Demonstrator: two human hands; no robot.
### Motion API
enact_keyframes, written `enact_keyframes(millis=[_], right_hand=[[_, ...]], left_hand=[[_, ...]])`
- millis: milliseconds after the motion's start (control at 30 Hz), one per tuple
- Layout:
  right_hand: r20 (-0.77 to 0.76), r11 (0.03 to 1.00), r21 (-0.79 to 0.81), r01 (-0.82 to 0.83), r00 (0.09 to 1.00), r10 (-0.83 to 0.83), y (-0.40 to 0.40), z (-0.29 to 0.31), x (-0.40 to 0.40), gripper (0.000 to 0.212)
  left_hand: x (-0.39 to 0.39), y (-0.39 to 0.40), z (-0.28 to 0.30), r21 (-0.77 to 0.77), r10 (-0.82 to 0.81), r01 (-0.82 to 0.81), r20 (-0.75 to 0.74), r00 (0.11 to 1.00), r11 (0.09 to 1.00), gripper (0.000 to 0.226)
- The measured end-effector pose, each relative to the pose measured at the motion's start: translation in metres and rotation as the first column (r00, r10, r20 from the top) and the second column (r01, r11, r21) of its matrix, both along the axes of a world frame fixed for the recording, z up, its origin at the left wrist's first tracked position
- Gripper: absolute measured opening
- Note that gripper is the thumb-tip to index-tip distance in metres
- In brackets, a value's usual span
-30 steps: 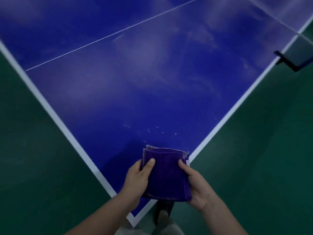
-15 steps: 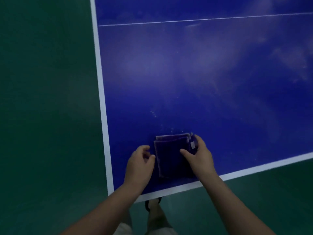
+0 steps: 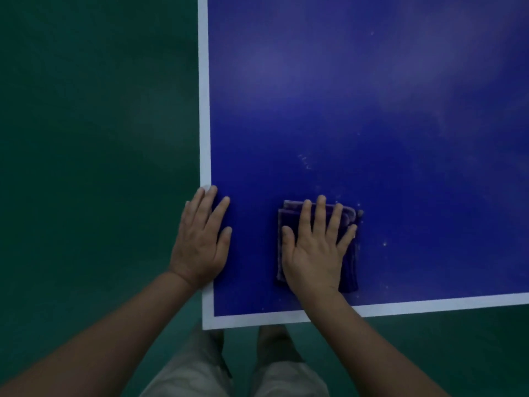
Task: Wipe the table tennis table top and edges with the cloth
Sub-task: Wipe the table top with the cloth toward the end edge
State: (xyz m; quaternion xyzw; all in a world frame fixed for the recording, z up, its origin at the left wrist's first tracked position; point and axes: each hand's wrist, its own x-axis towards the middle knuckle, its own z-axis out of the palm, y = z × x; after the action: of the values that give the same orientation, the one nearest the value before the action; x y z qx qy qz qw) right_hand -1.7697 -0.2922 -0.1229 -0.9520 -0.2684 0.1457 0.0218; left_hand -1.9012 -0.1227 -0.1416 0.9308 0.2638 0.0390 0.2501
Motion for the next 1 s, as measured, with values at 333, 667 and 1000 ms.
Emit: enact_keyframes(millis=[333,667,1000], right_hand=[[-0.021,0.868,-0.046,-0.495,0.869,0.494,-0.046,0.010,-0.069,0.063],[0.005,0.967,0.000,-0.256,0.967,0.256,0.036,0.006,-0.118,0.063],[0.030,0.993,-0.014,0.114,0.993,-0.113,0.068,0.003,0.001,0.066]], left_hand=[[-0.024,-0.008,-0.009,-0.105,0.006,-0.002,0.034,0.999,0.994,0.058],[-0.036,-0.007,-0.019,-0.249,0.129,-0.108,0.069,0.989,0.962,0.058],[-0.023,0.007,-0.011,-0.177,0.043,-0.058,-0.087,0.995,0.983,0.067]])
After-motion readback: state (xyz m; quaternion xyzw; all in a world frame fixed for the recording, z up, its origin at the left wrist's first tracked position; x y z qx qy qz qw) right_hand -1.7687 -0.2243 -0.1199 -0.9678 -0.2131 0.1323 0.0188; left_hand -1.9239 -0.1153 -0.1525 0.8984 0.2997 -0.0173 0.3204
